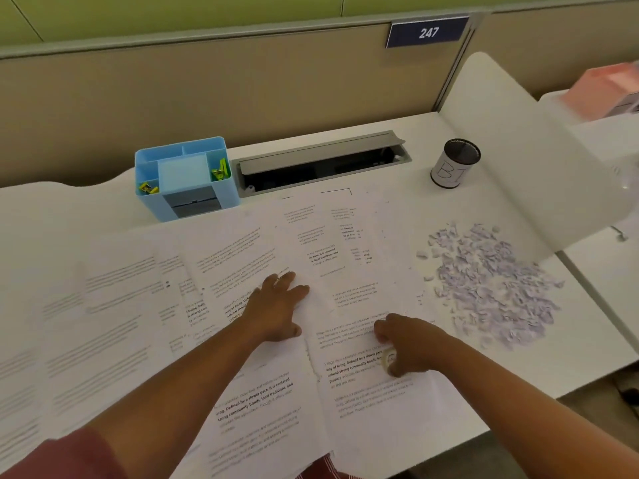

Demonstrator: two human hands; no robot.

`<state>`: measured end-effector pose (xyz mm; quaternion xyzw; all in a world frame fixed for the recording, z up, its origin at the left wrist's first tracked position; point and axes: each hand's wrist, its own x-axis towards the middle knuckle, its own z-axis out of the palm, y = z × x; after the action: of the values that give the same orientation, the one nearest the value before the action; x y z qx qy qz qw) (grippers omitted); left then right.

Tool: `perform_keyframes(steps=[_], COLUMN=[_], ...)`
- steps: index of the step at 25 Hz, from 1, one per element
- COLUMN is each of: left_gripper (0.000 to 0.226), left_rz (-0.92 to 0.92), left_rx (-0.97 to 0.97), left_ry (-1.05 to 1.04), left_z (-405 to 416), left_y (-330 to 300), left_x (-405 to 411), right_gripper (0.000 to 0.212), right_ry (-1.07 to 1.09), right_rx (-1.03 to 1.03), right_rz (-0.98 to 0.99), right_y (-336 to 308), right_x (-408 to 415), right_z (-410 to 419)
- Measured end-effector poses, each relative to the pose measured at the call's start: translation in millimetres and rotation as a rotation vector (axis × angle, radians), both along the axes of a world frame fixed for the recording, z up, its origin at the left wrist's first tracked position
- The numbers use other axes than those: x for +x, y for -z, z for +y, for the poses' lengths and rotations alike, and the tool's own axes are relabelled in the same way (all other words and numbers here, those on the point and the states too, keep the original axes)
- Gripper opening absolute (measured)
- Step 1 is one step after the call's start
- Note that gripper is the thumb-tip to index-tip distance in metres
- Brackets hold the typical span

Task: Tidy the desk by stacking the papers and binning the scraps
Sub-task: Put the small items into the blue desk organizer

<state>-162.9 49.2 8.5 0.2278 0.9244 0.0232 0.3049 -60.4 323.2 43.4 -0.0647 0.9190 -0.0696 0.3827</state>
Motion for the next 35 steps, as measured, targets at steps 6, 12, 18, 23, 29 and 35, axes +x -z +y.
perform_keyframes(steps=[6,12,18,23,29,35], left_gripper=[0.097,0.102,0.071,0.074,0.068,0.062], left_rz=[-0.016,-0.062,0.107,0.587,0.639,0.682], left_rx=[0.039,0.053,0.314,0.149,-0.032,0.012], left_ry=[-0.002,0.014,-0.294,-0.461,-0.410,-0.428], left_z=[-6,-9,-50,-119,-169,-173], left_y=[1,-9,-42,-60,-42,-28], left_x=[0,-5,-56,-125,-163,-169], right_gripper=[0.042,0.047,0.051,0.058,0.047,0.052], right_ry=[-0.170,-0.110,-0.045,-0.085,-0.112,-0.111], right_rx=[0.080,-0.048,-0.269,-0.382,-0.459,-0.428], right_rz=[-0.034,0.059,0.255,0.448,0.650,0.679], right_y=[-2,-17,-44,-73,-73,-40], right_x=[-21,-70,-153,-231,-314,-364], right_z=[-18,-42,-101,-173,-254,-287])
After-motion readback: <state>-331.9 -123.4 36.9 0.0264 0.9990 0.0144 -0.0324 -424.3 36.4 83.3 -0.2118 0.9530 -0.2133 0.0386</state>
